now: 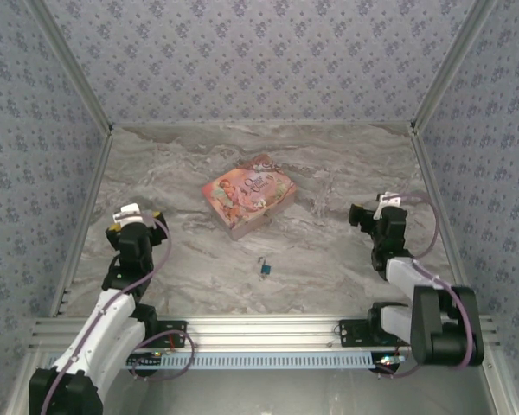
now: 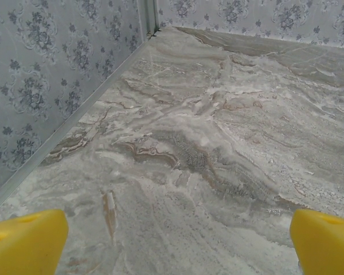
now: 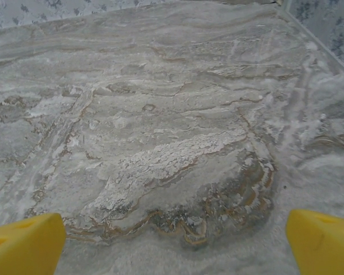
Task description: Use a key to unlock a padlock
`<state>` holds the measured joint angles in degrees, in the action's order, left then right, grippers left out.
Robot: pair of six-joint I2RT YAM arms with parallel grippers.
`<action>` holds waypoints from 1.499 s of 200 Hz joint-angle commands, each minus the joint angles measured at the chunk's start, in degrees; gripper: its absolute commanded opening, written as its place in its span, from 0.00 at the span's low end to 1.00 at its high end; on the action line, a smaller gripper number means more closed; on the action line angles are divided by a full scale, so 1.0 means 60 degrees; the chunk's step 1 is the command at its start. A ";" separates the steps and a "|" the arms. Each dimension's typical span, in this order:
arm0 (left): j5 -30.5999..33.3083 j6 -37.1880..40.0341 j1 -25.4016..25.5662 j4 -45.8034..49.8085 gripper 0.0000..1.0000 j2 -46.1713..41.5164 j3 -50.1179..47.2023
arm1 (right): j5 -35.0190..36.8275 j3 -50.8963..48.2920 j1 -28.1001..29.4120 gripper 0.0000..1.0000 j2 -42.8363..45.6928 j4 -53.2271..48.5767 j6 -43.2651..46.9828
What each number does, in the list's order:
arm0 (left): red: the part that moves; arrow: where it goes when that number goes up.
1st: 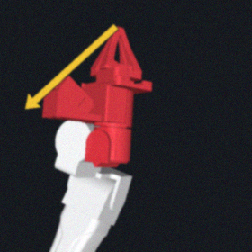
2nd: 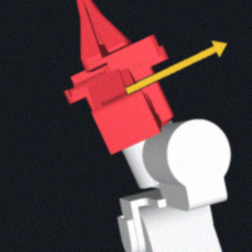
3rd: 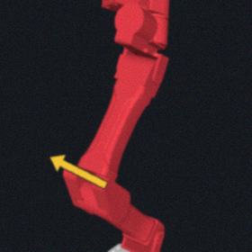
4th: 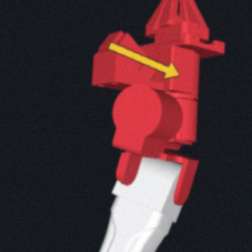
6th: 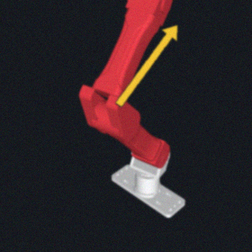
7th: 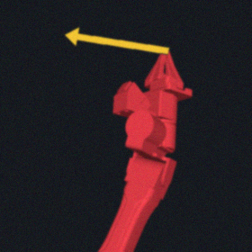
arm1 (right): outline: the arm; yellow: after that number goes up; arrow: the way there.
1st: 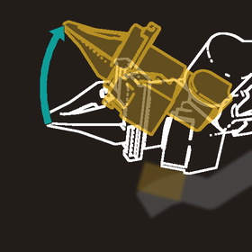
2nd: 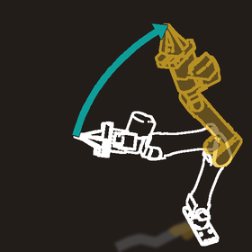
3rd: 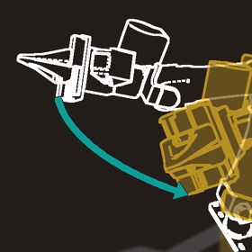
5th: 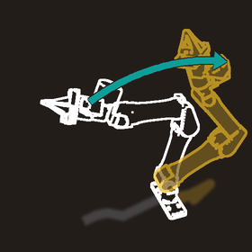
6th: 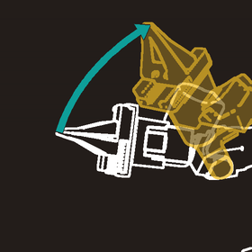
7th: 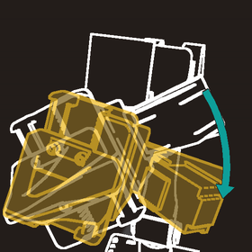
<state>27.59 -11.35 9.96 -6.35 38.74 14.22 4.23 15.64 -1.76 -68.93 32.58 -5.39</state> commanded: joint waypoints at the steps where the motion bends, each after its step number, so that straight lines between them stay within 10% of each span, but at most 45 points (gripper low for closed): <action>1: -0.0354 0.0430 -0.0123 -0.1761 0.99 0.0500 -0.0201 | -0.0572 0.0085 -0.0071 1.00 -0.0655 0.1808 0.0850; 48: -0.0823 0.0948 -0.0177 -0.3598 1.00 0.2162 -0.0288 | -0.0984 -0.0389 -0.0182 1.00 -0.3133 0.5289 0.1068; 83: -0.1299 0.1470 -0.0233 -0.4941 0.99 0.3311 -0.0362 | -0.0630 0.1030 -0.0328 1.00 -0.2928 0.2231 0.0769; 179: -0.3229 0.2474 -0.0907 -1.0952 1.00 0.8476 -0.0444 | -0.0632 0.1100 -0.0117 1.00 -0.3037 0.2305 0.1058; 222: -0.3978 0.1652 -0.1688 -0.6686 1.00 0.8188 0.1597 | -0.0564 0.1129 -0.0082 1.00 -0.3031 0.2290 0.1081; 300: -0.4233 0.1599 -0.1868 -0.6701 0.99 0.8177 0.1569 | -0.0399 0.1140 0.0032 1.00 -0.3047 0.2246 0.1154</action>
<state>2.96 -1.56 -1.80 -47.88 88.27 23.20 0.84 21.43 -1.74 -86.70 46.44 0.54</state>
